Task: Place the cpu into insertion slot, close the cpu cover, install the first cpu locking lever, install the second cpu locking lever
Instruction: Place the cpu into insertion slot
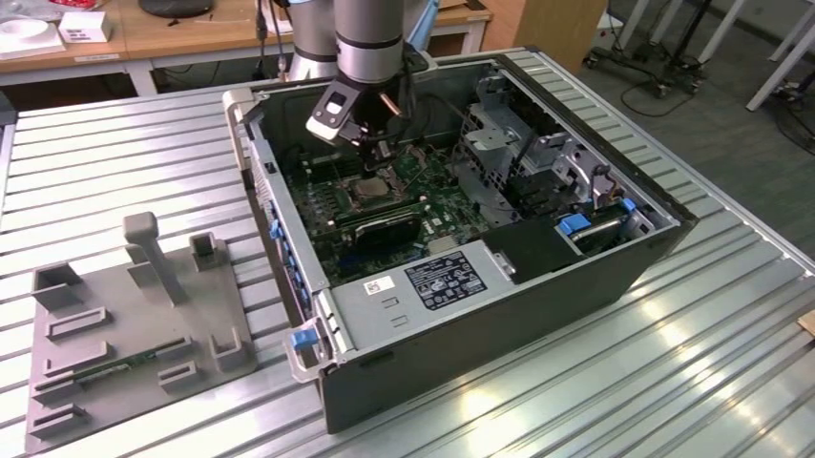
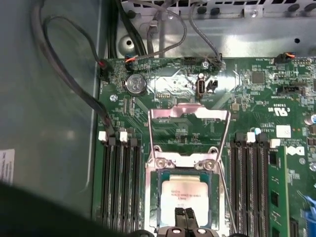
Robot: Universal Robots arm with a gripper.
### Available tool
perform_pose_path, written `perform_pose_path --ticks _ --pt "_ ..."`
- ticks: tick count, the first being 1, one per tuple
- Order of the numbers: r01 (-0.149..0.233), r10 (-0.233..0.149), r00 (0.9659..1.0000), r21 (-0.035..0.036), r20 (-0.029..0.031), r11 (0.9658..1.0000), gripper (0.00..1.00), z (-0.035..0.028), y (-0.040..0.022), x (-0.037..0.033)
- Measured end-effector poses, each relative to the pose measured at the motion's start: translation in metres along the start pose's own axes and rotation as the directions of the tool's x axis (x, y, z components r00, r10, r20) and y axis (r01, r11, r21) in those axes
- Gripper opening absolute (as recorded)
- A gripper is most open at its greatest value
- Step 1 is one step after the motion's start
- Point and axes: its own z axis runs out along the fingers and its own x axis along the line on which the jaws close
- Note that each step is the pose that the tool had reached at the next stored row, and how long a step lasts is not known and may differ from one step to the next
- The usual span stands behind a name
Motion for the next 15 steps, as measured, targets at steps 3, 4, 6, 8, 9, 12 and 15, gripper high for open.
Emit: perform_pose_path --ticks 3,4,6,8,9,12,15 --pt "0.000 0.000 1.0000 0.0000 0.0000 1.0000 0.11 0.0021 0.0011 -0.0003" --pt "0.000 0.000 1.0000 0.0000 0.0000 1.0000 0.11 0.0029 0.0014 -0.0004" --pt "0.000 0.000 1.0000 0.0001 0.0002 1.0000 0.11 0.0033 0.0019 -0.0008" --pt "0.000 0.000 1.0000 0.0001 0.0002 1.0000 0.11 0.0034 0.0019 -0.0008" --pt "0.000 0.000 1.0000 0.0001 0.0002 1.0000 0.11 0.0034 0.0019 -0.0007" --pt "0.000 0.000 1.0000 0.0000 -0.0001 1.0000 0.11 0.0036 0.0023 -0.0008" --pt "0.000 0.000 1.0000 0.0000 0.0001 1.0000 0.11 0.0036 0.0031 -0.0008"
